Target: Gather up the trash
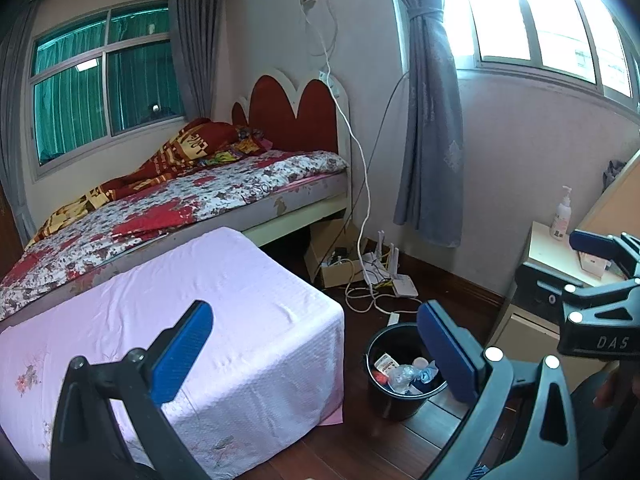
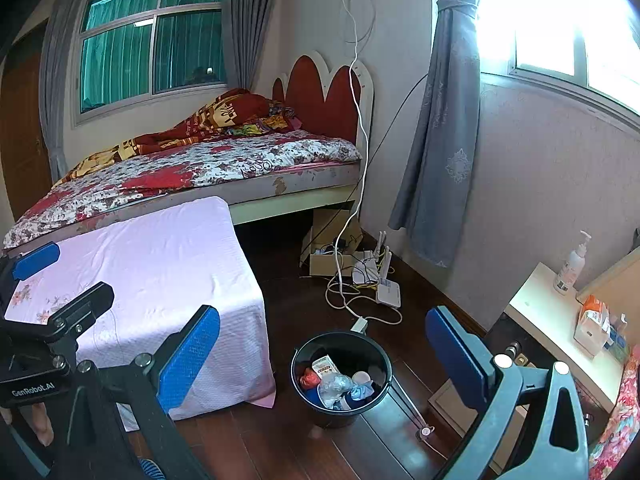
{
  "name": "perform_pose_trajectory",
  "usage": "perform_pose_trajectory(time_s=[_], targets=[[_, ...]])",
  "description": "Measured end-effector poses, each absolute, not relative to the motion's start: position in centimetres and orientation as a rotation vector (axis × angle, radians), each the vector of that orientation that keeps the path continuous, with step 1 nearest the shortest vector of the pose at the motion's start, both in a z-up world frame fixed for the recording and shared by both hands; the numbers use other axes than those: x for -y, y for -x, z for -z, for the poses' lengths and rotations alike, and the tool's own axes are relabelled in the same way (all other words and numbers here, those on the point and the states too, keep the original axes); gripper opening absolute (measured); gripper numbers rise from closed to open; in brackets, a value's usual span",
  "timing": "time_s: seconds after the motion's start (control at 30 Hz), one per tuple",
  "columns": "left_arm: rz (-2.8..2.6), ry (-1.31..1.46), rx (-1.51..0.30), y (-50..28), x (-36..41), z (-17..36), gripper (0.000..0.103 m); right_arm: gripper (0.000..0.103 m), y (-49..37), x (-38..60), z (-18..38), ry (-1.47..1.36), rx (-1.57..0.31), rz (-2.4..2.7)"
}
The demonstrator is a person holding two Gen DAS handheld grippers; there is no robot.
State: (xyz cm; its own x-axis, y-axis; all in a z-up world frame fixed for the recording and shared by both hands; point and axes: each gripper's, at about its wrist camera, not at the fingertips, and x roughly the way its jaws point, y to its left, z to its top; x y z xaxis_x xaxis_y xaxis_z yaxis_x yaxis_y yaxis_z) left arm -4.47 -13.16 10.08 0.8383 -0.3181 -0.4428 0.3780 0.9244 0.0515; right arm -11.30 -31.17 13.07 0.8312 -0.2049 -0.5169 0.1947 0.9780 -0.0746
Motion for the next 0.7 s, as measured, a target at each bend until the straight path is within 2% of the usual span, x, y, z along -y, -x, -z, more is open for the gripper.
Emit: perform_pose_trajectory(time_s=[0.7], targets=[[0.376,-0.140,-0.449,4.54,13.25,-9.83,0.102,0.103,11.25,31.32,-12.78,0.020,-0.563,0.217]])
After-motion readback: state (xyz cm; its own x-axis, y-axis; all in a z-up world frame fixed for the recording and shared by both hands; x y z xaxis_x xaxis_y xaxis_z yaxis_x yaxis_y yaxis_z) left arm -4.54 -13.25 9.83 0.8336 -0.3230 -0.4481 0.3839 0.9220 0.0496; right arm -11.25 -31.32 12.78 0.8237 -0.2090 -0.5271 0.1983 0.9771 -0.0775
